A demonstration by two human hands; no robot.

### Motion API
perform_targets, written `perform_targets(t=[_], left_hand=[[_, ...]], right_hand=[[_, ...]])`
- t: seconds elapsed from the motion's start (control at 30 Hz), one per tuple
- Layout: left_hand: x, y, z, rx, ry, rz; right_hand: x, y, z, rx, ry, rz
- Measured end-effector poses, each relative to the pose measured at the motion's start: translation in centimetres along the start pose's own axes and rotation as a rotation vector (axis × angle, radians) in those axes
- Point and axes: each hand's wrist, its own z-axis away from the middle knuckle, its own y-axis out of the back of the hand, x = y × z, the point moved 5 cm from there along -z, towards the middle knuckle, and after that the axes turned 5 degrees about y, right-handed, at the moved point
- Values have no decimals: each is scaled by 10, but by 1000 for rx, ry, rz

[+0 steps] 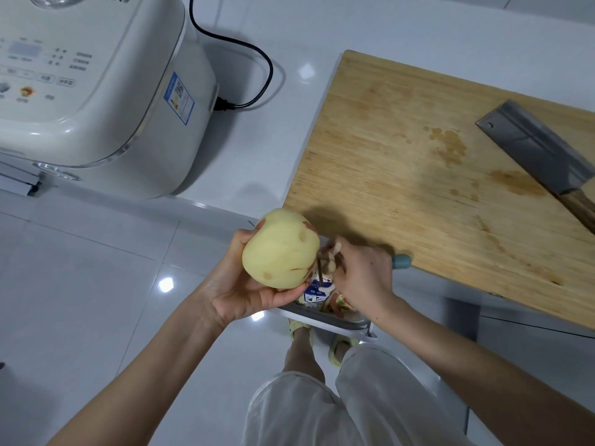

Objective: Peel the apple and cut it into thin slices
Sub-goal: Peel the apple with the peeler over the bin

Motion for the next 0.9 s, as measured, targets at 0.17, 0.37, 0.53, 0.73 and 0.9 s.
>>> perform_targets(t=[0.17,0.37,0.53,0.73,0.9], left_hand=[[2,-1,0,-11,-21,-8],[6,3,2,-5,-56,-4],[11,3,3,8,-86,-28],[15,11,1,49,-97,-58],[14,10,0,46,-92,-99]], right_hand=[[13,-37,0,-563,-250,9],[15,-43,4,-941,-216,372],[17,-45,7,-1079,-114,375],[33,-43,17,-1110,-488,-455],[42,-49,21,-1125,-656,-605]])
